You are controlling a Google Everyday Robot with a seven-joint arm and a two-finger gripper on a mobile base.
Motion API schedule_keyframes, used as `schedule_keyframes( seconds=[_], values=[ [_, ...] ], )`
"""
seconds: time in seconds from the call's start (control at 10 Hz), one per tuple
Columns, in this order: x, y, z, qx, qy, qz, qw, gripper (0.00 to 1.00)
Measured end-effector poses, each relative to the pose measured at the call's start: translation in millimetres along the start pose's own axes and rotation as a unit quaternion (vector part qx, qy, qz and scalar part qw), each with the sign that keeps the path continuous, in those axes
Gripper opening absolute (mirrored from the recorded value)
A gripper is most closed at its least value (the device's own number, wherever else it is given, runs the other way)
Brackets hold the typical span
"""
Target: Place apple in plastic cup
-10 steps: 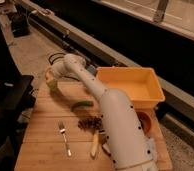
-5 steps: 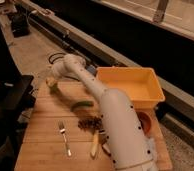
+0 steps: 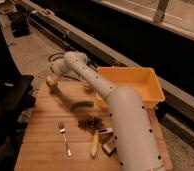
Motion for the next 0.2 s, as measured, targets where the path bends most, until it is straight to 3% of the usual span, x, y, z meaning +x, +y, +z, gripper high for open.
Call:
schedule_keyframes(
  seconds=[0.2],
  values=[
    [11.3,6.4,-24.3,0.002,0.026,0.008,0.9996,0.76]
  ],
)
